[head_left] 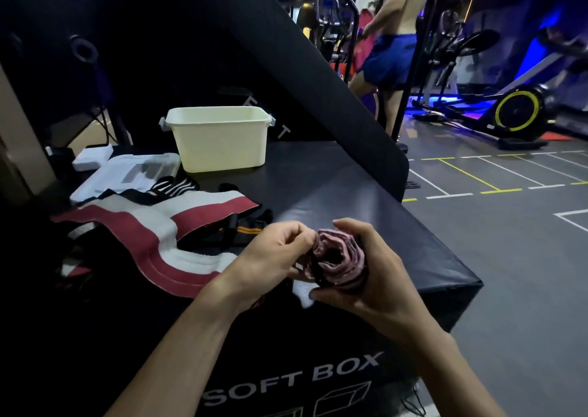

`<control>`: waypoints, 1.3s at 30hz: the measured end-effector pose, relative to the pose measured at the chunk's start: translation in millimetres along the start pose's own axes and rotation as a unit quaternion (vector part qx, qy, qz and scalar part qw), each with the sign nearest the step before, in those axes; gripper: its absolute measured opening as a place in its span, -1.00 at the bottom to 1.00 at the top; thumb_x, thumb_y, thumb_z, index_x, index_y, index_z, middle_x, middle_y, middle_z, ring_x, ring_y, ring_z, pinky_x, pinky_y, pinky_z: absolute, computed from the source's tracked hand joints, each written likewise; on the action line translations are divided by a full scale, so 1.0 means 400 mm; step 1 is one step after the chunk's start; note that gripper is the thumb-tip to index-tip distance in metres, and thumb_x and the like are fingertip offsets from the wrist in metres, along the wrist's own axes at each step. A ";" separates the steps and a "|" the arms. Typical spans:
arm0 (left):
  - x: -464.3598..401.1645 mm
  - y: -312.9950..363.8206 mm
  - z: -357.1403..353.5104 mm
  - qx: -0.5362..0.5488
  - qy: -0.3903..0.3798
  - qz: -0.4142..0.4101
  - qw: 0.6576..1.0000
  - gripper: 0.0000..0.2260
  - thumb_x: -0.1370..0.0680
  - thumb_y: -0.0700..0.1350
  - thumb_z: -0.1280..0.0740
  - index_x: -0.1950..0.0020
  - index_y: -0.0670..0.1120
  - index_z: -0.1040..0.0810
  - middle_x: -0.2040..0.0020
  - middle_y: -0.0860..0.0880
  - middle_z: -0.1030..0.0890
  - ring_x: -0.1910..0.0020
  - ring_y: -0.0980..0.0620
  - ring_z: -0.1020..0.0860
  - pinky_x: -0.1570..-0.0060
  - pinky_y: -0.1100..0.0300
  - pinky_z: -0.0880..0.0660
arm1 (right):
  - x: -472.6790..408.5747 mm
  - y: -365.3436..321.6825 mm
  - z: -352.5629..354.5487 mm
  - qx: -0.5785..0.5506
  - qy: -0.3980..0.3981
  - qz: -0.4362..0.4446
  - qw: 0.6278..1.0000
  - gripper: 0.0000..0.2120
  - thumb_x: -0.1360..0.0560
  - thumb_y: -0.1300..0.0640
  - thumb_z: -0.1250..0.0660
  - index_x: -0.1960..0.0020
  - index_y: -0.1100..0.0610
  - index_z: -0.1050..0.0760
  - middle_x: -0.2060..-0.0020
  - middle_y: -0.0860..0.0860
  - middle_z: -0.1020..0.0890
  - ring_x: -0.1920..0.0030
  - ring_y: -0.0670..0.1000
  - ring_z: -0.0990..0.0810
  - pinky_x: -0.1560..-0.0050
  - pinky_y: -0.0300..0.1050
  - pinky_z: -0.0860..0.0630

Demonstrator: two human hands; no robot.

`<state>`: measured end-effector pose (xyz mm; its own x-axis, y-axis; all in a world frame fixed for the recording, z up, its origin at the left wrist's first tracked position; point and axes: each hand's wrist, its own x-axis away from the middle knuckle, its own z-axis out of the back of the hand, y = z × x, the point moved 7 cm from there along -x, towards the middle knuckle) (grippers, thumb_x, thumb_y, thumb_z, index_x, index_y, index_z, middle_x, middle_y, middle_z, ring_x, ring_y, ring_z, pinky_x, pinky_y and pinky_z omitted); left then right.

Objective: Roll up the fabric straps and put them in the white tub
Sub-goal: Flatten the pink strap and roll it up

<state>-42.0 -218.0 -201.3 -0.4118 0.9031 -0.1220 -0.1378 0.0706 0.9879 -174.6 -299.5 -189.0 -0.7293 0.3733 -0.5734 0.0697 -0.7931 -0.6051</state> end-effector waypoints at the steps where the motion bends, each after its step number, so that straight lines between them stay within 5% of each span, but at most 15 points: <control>1: 0.005 0.000 -0.006 0.021 -0.016 0.012 1.000 -0.80 -0.69 -0.12 -0.25 0.08 -0.16 -0.54 0.23 -0.06 -0.60 0.25 0.08 -0.57 0.24 0.21 -0.60 | 0.002 0.003 0.003 0.002 0.002 -0.003 1.000 -0.13 -0.19 -0.15 -0.69 -0.39 -0.11 -0.35 -0.20 -0.10 -0.57 -0.20 -0.05 -0.59 -0.19 -0.01 -0.56; 7: 0.025 0.016 -0.018 0.087 -0.071 0.030 0.993 -0.77 -0.60 -0.10 -0.35 -0.04 -0.29 -0.56 0.15 -0.11 -0.65 0.17 0.08 -0.65 0.16 0.18 -0.62 | 0.013 -0.021 0.038 -0.046 0.042 0.015 0.998 -0.30 -0.19 0.15 -0.69 -0.22 0.03 -0.43 -0.04 -0.01 -0.63 0.02 0.04 -0.68 0.05 0.00 -0.61; 11: 0.026 0.015 -0.036 0.165 -0.103 0.065 0.979 -0.83 -0.55 -0.15 -0.41 0.12 -0.25 -0.55 0.21 -0.13 -0.63 0.22 0.06 -0.65 0.16 0.14 -0.66 | 0.014 -0.036 0.051 -0.120 0.061 0.018 0.991 -0.37 -0.17 0.33 -0.66 -0.16 0.14 -0.48 0.02 0.01 -0.65 0.06 0.10 -0.68 0.07 0.07 -0.62; 16: 0.041 0.015 -0.066 0.201 -0.134 0.103 0.965 -0.82 -0.60 -0.23 -0.30 -0.02 -0.32 -0.65 0.08 -0.22 -0.69 0.15 -0.03 -0.70 0.09 0.10 -0.67 | 0.021 -0.018 0.045 -0.169 0.075 -0.013 0.983 -0.43 -0.24 0.15 -0.54 -0.18 0.18 -0.41 0.07 0.01 -0.62 0.09 0.10 -0.65 0.03 -0.02 -0.62; 21: 0.036 0.003 -0.067 0.244 -0.053 0.106 0.962 -0.76 -0.63 -0.23 -0.23 0.00 -0.29 -0.68 0.05 -0.26 -0.69 0.14 -0.06 -0.69 0.04 0.05 -0.68 | 0.008 0.002 0.043 -0.047 0.094 -0.010 0.994 -0.28 -0.31 0.05 -0.55 -0.41 0.09 -0.38 -0.23 -0.07 -0.56 -0.27 -0.05 -0.57 -0.27 -0.21 -0.48; 25: 0.038 0.003 -0.056 0.230 -0.025 0.113 0.966 -0.82 -0.59 -0.13 -0.33 -0.02 -0.21 -0.66 0.09 -0.17 -0.68 0.14 -0.01 -0.67 0.10 0.11 -0.63 | 0.014 0.004 0.038 -0.060 0.098 -0.034 0.993 -0.14 -0.39 0.12 -0.58 -0.57 0.01 -0.22 -0.18 -0.21 -0.61 -0.16 -0.18 -0.63 -0.15 -0.38 -0.48; 27: 0.042 -0.005 -0.056 0.218 -0.025 0.126 0.967 -0.83 -0.60 -0.09 -0.33 -0.05 -0.16 -0.65 0.08 -0.14 -0.67 0.12 0.00 -0.66 0.12 0.12 -0.59 | 0.019 -0.002 0.043 -0.061 0.108 -0.028 0.992 -0.13 -0.39 0.23 -0.57 -0.57 -0.08 -0.22 -0.11 -0.17 -0.64 -0.08 -0.11 -0.67 -0.08 -0.32 -0.54; 32: 0.045 -0.008 -0.074 0.242 -0.044 0.137 0.960 -0.74 -0.48 -0.04 -0.36 -0.10 -0.13 -0.62 0.06 -0.09 -0.70 0.14 0.05 -0.67 0.02 0.10 -0.52 | 0.021 -0.017 0.035 -0.065 0.151 -0.030 0.986 -0.41 -0.31 0.06 -0.41 -0.33 -0.11 -0.40 -0.08 -0.08 -0.65 -0.03 0.00 -0.67 -0.06 0.07 -0.62; 39: 0.044 -0.006 -0.059 0.220 -0.044 0.138 0.965 -0.85 -0.57 -0.06 -0.33 -0.02 -0.08 -0.65 0.11 -0.06 -0.66 0.16 0.05 -0.63 0.16 0.18 -0.54 | 0.009 -0.012 0.022 -0.095 0.148 -0.035 0.984 -0.53 -0.40 0.17 -0.40 -0.28 -0.03 -0.44 -0.09 0.01 -0.64 -0.02 0.05 -0.66 -0.03 0.17 -0.61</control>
<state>-70.0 -212.1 -208.1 -0.2978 0.9442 0.1410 0.3689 -0.0224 0.9292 -183.5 -298.5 -183.4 -0.5094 0.5690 -0.6456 0.1725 -0.6675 -0.7244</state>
